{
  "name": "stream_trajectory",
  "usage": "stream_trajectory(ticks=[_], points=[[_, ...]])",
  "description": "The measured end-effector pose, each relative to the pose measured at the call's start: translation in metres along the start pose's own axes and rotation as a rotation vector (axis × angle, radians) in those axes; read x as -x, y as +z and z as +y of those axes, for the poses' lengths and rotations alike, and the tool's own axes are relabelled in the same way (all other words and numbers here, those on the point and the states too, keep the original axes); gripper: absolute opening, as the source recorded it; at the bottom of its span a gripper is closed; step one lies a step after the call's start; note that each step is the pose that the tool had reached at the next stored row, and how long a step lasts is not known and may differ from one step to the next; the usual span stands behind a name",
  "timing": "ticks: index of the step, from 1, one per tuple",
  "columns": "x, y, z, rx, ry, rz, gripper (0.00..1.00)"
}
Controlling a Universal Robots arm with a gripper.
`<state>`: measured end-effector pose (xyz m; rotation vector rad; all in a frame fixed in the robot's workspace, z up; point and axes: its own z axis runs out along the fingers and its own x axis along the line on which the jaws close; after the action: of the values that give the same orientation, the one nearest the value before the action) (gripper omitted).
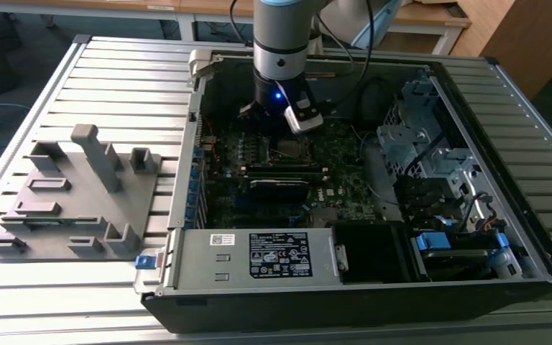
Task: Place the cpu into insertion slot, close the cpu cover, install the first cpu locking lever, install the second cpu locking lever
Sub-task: 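Close the cpu cover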
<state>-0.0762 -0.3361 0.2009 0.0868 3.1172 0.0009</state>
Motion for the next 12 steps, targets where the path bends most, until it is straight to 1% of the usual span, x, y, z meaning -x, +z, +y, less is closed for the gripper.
stream_trajectory(ticks=[1,7,10,12], points=[[-0.0001,-0.0023,-0.0002,-0.0014,0.000,0.0008,0.10],[0.0001,-0.0133,-0.0003,-0.0015,0.000,0.0010,0.10],[0.0002,-0.0139,-0.0002,-0.0011,0.000,0.0007,0.10],[0.0014,-0.0141,-0.0002,-0.0017,0.000,0.0011,0.10]])
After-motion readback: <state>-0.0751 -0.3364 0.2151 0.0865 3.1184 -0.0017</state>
